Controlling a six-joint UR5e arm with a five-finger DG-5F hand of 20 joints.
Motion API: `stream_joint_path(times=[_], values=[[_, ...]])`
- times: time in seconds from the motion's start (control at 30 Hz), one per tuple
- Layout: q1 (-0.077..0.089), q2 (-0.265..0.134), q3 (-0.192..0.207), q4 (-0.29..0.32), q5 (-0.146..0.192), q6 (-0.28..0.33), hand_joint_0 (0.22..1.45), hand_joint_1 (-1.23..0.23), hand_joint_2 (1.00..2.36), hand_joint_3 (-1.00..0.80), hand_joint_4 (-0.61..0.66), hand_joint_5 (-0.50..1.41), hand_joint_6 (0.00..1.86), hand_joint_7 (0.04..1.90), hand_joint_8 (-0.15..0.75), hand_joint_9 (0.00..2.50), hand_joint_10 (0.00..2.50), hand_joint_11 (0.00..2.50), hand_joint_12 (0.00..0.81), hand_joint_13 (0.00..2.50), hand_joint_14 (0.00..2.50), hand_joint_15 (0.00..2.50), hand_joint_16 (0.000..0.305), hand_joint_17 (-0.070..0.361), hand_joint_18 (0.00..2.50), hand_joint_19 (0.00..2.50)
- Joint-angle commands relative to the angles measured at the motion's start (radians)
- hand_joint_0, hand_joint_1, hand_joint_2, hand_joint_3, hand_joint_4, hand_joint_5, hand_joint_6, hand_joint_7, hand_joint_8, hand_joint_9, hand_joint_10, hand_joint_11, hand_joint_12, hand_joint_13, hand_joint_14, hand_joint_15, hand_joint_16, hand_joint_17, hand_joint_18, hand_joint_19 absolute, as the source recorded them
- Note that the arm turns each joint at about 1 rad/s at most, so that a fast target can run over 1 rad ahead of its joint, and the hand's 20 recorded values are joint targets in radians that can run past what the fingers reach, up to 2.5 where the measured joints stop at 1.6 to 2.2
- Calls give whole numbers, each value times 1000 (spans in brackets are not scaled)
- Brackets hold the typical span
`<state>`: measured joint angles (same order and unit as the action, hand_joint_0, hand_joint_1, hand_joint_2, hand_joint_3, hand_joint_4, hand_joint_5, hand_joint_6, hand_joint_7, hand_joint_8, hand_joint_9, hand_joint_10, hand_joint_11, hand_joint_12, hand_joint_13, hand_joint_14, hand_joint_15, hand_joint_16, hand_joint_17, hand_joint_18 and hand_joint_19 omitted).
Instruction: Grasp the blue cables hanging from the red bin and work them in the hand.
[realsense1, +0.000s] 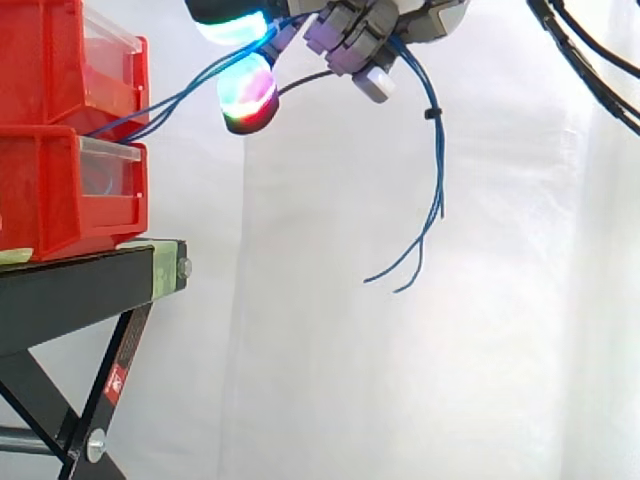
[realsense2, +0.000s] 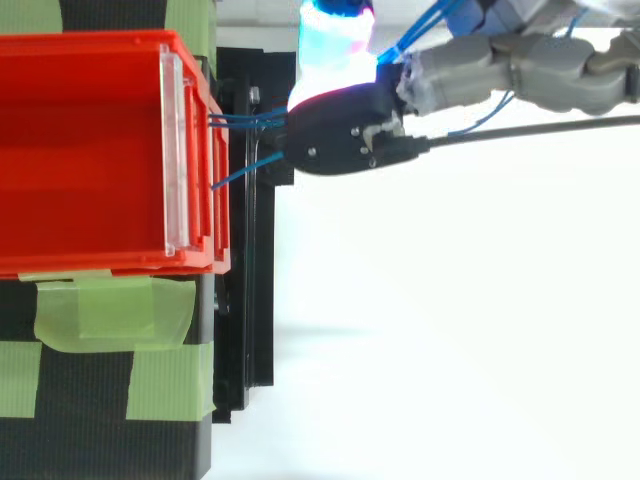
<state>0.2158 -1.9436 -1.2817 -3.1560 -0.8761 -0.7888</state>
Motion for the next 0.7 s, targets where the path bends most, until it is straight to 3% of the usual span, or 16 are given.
stream_joint_path(times=[0.0,0.07,0.17,0.47,0.67], values=[[-9,0,5,4,0,-7,847,-618,1015,-675,286,475,5,1381,519,1736,2500,2500,771,2085,2500,2010,244,183,2500,763],[-9,0,7,2,-3,-7,874,-627,1021,-527,290,473,6,1388,519,1736,2500,2500,771,2085,2500,2010,244,183,2500,763],[-9,0,7,2,0,-7,876,-628,1022,-507,283,471,6,1387,519,1736,2500,2500,771,2085,2500,2010,244,183,2500,763],[-9,-2,7,-35,2,-10,749,-537,1003,-928,296,464,6,1370,519,1736,2500,2500,771,2085,2500,2010,244,183,2500,763],[-3,0,5,-67,3,-6,709,-539,1001,-970,314,439,7,1365,519,1736,2500,2500,771,2085,2500,2010,244,183,2500,763]])
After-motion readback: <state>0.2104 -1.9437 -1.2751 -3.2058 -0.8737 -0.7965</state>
